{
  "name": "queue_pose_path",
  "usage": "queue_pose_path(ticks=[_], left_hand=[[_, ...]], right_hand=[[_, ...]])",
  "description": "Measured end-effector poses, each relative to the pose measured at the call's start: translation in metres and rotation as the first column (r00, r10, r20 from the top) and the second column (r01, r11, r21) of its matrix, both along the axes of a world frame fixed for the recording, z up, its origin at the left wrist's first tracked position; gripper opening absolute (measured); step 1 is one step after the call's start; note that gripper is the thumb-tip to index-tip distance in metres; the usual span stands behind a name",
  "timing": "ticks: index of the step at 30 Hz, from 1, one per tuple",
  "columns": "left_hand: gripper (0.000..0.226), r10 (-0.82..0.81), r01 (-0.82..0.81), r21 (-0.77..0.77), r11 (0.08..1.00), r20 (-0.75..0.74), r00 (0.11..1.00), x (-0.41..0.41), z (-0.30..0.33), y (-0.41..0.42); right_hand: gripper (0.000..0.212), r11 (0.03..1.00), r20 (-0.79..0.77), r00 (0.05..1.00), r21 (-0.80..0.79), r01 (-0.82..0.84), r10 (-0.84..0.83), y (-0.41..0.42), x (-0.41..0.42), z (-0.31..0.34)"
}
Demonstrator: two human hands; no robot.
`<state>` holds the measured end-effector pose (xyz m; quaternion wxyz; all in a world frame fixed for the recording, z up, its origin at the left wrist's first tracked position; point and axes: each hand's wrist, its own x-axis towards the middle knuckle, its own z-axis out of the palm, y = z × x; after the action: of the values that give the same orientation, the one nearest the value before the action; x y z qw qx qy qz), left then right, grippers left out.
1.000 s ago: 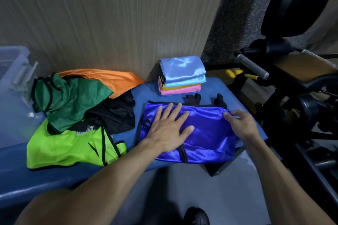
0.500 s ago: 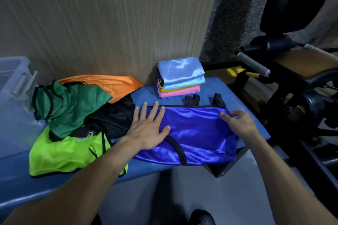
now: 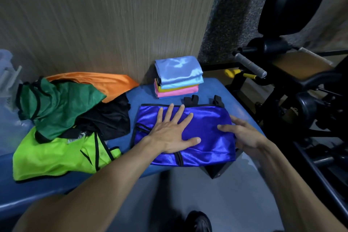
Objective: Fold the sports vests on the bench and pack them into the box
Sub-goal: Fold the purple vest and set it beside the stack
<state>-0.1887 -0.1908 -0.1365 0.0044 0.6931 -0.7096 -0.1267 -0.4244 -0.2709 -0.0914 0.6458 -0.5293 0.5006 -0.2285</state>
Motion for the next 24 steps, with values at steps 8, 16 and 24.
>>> queue_pose_path(ticks=[8,16,24], left_hand=[[0.094,-0.012,0.006,-0.079,0.997,-0.074,0.997,0.002,0.008,0.000],[0.017,0.136,-0.413,-0.233,0.880,-0.711,0.690,0.056,0.048,0.017],[0.031,0.397,-0.423,0.316,0.850,-0.910,0.118,0.105,0.055,0.049]], right_hand=[[0.034,0.999,0.179,0.982,0.002,-0.054,0.052,0.010,0.004,0.013],[0.036,0.967,0.074,0.992,-0.242,-0.082,0.103,0.031,0.089,0.048],[0.044,0.740,-0.517,0.801,-0.404,-0.538,0.300,0.074,0.207,0.013]])
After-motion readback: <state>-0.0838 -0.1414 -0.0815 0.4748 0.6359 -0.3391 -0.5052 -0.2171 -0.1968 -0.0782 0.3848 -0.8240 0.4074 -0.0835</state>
